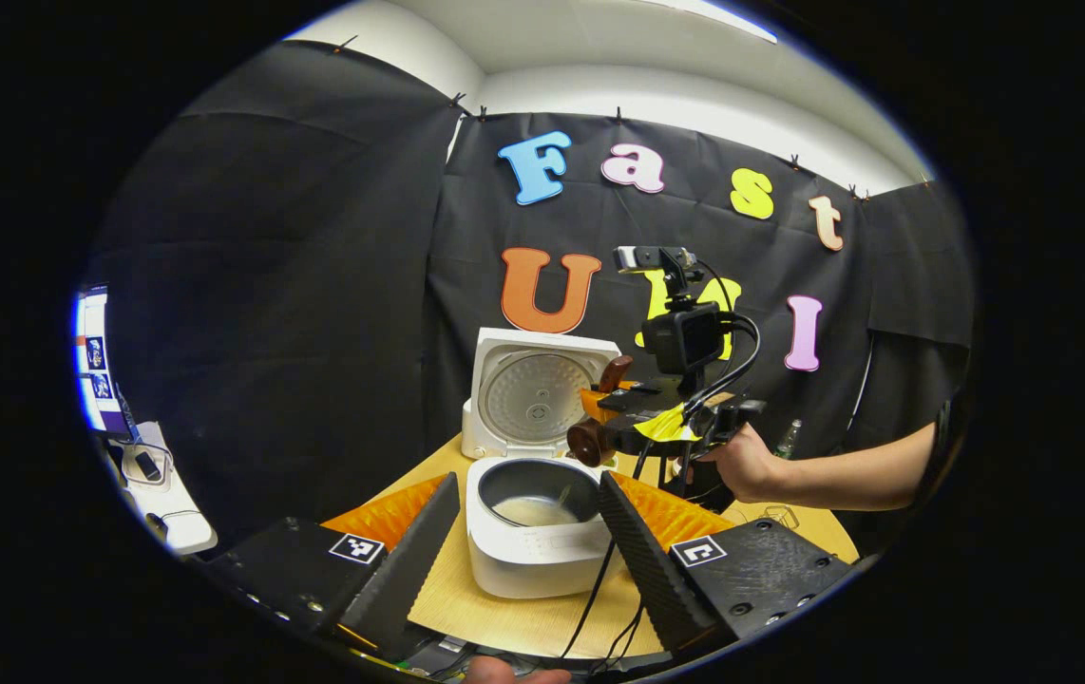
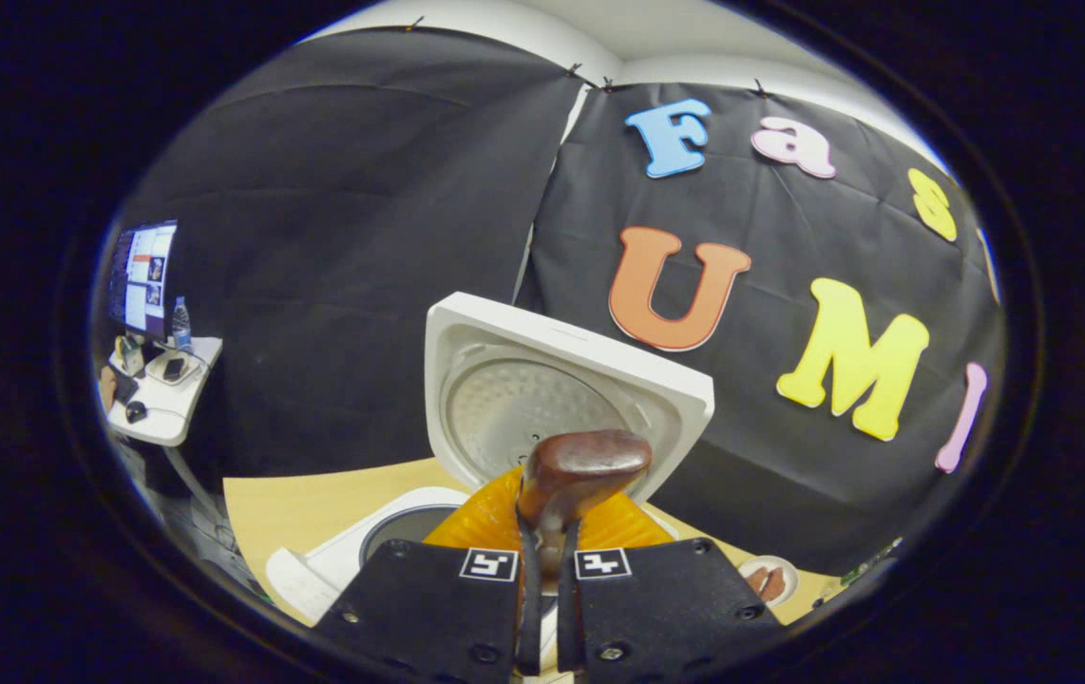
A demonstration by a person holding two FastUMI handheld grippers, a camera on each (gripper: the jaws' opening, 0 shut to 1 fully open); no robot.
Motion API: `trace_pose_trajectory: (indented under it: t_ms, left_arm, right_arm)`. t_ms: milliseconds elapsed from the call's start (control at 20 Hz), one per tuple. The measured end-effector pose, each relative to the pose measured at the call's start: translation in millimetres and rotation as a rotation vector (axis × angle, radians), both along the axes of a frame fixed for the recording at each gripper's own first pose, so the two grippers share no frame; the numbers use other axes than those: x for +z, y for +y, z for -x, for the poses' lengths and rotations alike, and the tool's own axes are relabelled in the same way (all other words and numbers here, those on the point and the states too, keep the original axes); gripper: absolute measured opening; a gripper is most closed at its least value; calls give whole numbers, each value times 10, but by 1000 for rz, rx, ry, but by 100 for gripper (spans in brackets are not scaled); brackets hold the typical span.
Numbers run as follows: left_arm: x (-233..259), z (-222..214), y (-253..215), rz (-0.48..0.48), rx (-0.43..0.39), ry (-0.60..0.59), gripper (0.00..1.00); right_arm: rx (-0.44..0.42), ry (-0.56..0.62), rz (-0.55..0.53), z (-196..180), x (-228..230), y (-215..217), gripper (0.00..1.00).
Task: Close the left gripper, press the button to open the rice cooker; take a wooden spoon from the chopstick holder with the right hand, scoop a spoonful of rice and pour it into the rice cooker, then put the wooden spoon back into the chopstick holder.
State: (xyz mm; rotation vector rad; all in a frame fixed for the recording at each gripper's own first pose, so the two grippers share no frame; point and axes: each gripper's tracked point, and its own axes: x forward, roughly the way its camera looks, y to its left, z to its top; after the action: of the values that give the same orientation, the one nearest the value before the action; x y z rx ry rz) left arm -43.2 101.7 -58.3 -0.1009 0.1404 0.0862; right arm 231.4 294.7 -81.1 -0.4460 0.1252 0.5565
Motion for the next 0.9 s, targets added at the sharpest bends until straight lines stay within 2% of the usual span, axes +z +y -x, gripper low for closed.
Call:
trace_pose_trajectory:
  t_ms: [150, 250, 500, 700, 900]
  left_arm:
    - [28, -34, -30, 12, 2, -15, 94]
    - [64, -51, -61, 12, -2, -29, 94]
    - [194, -106, -226, 12, -37, -74, 94]
    - [194, -210, -388, -35, -87, -73, 94]
    - [138, -337, -569, -32, -120, -51, 94]
  right_arm:
    - [21, 0, -25, 24, 23, -2, 8]
    - [19, 30, -89, 65, 52, -21, 8]
    - [-5, 205, -374, 255, 289, -270, 8]
    - [-58, 327, -617, 295, 593, -764, 8]
    - [-174, 378, -758, 396, 638, -1559, 8]
